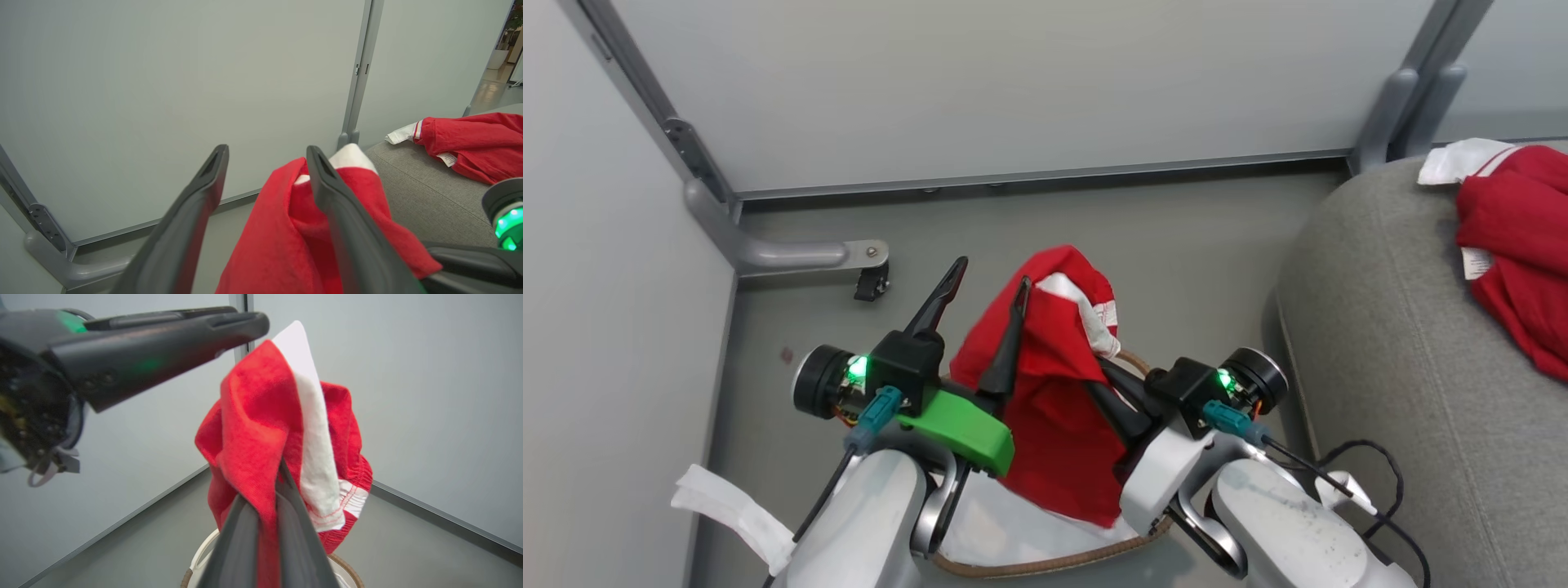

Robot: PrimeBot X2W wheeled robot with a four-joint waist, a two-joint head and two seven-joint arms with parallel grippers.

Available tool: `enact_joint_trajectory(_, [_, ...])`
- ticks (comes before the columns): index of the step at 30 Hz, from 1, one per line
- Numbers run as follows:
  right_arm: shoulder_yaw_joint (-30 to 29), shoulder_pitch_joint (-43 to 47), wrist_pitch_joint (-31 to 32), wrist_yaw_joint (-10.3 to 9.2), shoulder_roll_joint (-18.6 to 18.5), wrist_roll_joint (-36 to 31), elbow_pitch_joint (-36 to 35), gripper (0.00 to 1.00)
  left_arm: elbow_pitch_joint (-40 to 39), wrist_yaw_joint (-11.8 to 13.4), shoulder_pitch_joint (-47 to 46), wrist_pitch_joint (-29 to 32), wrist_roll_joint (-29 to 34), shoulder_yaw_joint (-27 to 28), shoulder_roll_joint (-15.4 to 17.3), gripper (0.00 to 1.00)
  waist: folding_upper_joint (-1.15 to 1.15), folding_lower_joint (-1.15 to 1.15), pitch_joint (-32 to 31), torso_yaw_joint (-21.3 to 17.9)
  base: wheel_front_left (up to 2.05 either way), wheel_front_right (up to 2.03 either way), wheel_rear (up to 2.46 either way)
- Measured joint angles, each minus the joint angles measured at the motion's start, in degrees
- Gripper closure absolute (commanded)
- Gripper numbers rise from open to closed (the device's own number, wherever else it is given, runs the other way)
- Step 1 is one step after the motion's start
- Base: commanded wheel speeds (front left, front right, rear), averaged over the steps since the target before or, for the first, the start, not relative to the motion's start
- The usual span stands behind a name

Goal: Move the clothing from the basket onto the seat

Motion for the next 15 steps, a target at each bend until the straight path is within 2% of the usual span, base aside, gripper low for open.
enact_joint_trajectory(8, [-3.6, 3.4, 0.0, 0.0, -0.1, -0.7, -5.6, 1.0, 1.8, -0.8, 2.1, 0.0, 2.1, 4.3, 0.9, 0.0, 0.0, 0.0, -0.1, -7.2, 0.0, 0.0, 0.0])
enact_joint_trajectory(15, [-8.1, 7.3, 0.0, 0.0, -0.1, -0.5, -12.0, 1.0, 2.4, -1.8, 3.4, 0.0, 3.9, 7.5, 0.9, 0.0, 0.0, 0.0, 0.6, -16.4, 0.0, 0.0, 0.0])
